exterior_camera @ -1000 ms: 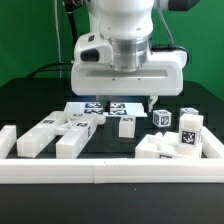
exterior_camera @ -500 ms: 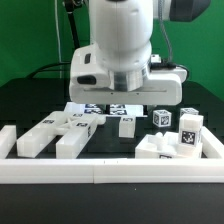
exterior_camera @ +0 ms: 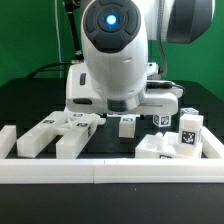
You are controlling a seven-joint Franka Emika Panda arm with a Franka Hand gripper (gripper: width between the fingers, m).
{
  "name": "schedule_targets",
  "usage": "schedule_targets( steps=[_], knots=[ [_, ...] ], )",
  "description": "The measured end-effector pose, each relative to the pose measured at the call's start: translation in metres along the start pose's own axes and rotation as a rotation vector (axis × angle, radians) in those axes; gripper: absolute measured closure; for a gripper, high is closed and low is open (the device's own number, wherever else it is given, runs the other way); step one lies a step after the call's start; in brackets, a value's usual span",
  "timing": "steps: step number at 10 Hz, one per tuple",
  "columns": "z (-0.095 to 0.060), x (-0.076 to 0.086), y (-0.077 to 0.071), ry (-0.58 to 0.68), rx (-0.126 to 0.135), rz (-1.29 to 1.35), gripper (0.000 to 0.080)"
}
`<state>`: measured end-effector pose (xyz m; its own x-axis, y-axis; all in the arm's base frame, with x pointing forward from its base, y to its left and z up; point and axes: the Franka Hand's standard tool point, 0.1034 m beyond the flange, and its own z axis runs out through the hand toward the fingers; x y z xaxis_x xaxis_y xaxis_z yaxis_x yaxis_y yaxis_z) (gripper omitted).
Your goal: Assemble chair
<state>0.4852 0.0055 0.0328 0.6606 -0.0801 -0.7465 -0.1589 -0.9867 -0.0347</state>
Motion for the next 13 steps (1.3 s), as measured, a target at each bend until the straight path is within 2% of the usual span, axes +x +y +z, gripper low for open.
schedule_targets(
  steps=[10,11,12,13],
  knots=[
    [0.023,0.011,-0.004,0.024,-0.008,0.001,0.015],
    [0.025,0.012,-0.003,0.026,-0.008,0.003,0.0273],
    [0.026,0.012,-0.002,0.024,-0.007,0.004,0.0273],
    [0.026,0.012,-0.001,0.024,-0.005,0.005,0.041]
  ],
)
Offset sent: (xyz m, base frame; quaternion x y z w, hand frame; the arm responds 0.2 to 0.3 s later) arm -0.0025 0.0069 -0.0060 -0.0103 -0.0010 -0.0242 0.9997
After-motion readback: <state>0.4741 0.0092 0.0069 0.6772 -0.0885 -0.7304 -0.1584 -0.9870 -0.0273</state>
